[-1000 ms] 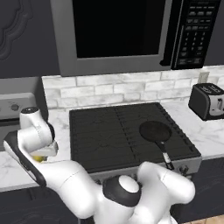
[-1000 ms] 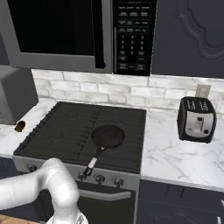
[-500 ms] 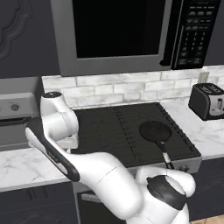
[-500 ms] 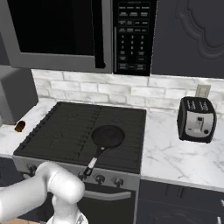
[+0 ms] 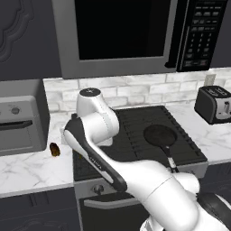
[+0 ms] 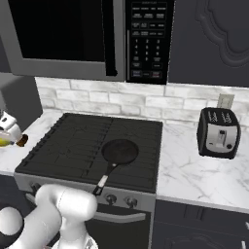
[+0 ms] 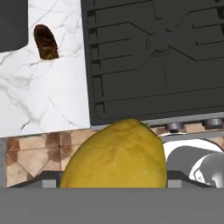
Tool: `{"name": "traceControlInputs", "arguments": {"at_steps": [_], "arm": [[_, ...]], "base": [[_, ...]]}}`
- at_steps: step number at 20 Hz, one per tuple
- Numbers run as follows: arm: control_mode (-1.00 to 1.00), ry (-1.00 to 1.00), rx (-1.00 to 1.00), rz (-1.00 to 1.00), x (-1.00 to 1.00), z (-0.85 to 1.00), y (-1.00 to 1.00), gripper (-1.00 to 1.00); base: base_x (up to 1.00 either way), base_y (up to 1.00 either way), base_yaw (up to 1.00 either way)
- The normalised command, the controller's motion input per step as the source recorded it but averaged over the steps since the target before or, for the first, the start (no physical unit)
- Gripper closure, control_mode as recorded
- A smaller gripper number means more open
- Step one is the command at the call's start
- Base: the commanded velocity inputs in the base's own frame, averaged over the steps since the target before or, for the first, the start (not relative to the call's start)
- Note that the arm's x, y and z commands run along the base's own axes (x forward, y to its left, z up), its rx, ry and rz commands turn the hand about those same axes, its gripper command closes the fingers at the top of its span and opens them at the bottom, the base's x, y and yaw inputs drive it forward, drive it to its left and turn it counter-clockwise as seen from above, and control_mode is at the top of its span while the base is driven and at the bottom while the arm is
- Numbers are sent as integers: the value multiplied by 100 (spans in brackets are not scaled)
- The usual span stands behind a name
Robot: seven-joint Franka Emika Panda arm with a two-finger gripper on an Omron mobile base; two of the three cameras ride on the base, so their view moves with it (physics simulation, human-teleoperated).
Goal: Put the sweet potato and lemon in the pan. Then turn on the front right burner and set the heat to medium.
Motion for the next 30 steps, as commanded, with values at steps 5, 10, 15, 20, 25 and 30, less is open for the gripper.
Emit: {"name": "traceControlInputs", "arguments": {"at_steps": [5,10,15,20,25,30], "arm": [[-100,-14,0,0,1,13,-100,100],[-100,-8,0,0,26,16,-96,100],[-100,-4,0,0,29,7,-89,100],[-100,0,0,0,9,1,-86,100],[-100,2,0,0,2,0,-81,100],[-100,5,0,0,12,0,-88,100]], "base": [[0,0,0],[0,0,0],[0,0,0],[0,0,0],[0,0,0],[0,0,0]]}}
